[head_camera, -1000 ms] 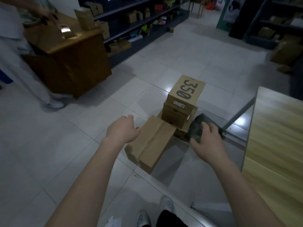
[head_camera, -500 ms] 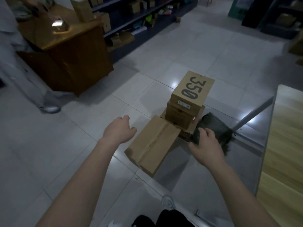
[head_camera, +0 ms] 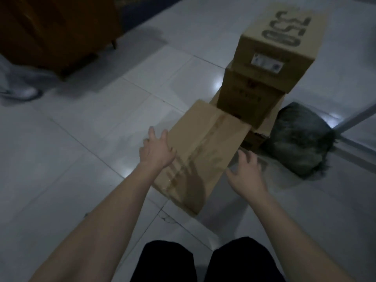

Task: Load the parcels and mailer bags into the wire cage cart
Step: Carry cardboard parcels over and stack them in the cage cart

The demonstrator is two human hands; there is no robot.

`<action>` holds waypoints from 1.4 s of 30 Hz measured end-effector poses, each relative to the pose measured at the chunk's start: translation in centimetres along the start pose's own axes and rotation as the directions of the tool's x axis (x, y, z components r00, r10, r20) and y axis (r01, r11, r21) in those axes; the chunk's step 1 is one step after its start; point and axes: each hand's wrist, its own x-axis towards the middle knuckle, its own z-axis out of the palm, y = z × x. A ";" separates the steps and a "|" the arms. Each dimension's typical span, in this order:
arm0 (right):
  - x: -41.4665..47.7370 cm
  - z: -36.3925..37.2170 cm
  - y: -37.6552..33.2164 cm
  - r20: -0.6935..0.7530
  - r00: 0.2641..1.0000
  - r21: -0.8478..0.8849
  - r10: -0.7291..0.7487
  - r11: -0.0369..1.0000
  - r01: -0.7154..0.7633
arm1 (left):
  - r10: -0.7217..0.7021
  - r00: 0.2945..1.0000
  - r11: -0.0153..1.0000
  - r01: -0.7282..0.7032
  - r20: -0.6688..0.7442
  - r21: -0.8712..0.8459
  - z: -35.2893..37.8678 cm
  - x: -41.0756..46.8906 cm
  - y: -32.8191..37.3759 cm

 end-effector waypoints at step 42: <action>14.7 11.5 3.9 -0.061 0.998 -0.055 0.009 0.998 -0.012 | -0.017 0.995 0.995 0.008 -0.099 -0.096 16.0 6.2 -0.3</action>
